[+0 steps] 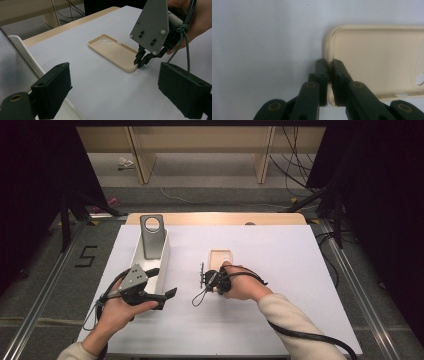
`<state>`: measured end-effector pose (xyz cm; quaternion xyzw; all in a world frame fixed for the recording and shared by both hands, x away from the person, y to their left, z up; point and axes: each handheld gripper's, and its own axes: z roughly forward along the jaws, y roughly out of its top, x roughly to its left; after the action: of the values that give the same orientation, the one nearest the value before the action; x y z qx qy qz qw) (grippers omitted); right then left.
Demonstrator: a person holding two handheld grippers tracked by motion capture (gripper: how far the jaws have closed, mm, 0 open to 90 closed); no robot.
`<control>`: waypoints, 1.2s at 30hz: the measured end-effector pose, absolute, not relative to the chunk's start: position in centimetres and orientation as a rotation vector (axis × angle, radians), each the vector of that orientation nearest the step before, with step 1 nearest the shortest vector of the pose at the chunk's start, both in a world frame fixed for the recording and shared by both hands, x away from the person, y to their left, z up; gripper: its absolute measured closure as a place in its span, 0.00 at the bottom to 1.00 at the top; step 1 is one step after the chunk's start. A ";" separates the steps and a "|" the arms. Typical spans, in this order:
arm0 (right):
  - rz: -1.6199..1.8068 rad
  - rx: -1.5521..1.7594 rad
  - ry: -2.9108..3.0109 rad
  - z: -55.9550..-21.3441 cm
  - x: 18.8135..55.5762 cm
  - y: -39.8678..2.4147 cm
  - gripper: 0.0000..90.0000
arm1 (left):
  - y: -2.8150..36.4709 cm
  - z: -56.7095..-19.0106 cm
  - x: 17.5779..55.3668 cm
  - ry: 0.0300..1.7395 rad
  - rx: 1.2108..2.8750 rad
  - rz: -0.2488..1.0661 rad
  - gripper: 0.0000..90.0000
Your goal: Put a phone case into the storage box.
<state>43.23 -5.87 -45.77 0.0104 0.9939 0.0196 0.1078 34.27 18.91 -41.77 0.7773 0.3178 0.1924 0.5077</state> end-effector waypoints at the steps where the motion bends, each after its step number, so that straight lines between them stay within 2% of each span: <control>1: 0.050 0.031 2.924 -45.7 43.2 -5.8 0.94 | 18.9 -41.8 34.3 0.766 1.872 0.463 0.12; 18: 0.113 0.021 2.899 -45.7 42.9 -6.4 0.96 | 18.9 -41.8 34.3 0.768 1.874 0.461 0.12; 36: 0.560 0.166 2.850 -43.2 42.2 -10.6 0.98 | 19.0 -41.8 34.3 0.775 1.868 0.464 0.13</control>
<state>42.16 -10.59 -43.20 0.0566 0.9730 0.1912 0.1160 34.29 18.96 -41.77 0.7753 0.3216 0.1927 0.5083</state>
